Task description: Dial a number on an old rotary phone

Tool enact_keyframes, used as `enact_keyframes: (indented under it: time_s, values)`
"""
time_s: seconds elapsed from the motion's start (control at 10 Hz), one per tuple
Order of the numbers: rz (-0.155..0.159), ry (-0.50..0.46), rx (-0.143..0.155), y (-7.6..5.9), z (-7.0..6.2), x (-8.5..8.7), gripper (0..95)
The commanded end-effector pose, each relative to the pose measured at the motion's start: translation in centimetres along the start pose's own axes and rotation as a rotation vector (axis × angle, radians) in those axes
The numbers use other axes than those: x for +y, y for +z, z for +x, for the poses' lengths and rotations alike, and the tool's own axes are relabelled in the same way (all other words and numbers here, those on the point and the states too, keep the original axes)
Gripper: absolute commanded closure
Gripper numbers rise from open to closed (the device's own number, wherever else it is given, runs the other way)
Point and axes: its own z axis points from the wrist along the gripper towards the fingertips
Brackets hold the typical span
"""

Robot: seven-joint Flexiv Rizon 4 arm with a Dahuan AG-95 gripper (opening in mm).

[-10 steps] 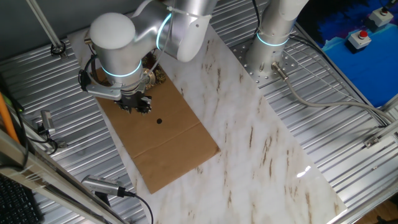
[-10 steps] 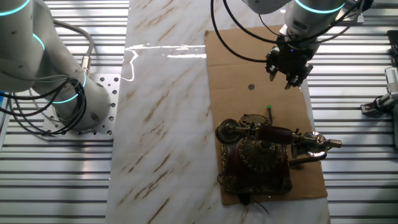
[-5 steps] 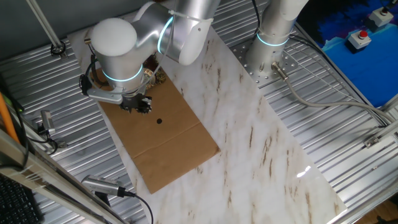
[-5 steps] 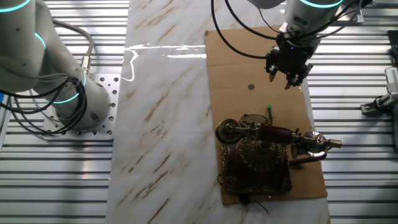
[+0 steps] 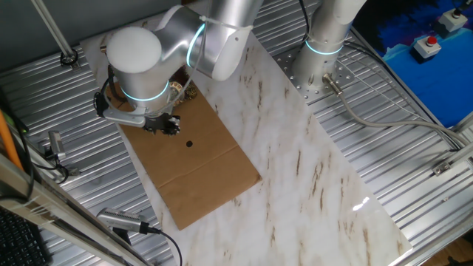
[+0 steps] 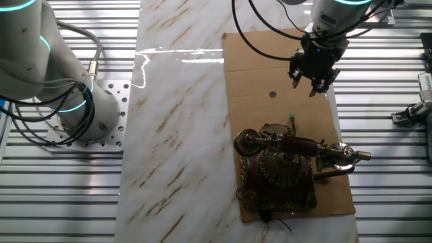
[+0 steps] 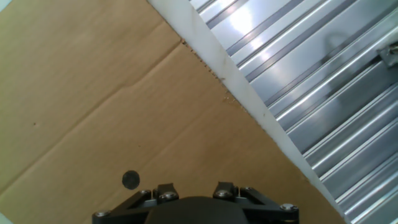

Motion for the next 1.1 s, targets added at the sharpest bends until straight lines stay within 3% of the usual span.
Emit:
enact_keyframes:
  time_s: [0.1, 0.2, 0.3, 0.7, 1.1]
  values:
    - [0.001, 0.007, 0.029, 0.0, -0.1, 0.0, 57.0]
    - [0.006, 0.026, 0.062, -0.6, 0.2, 0.0, 57.0]
    - [0.006, 0.031, 0.073, -1.1, 0.6, 0.0, 57.0]
    - [0.014, 0.008, 0.092, -2.4, 3.0, -0.9, 57.0]
    - [0.027, -0.002, 0.119, -2.8, 4.3, -1.4, 57.0]
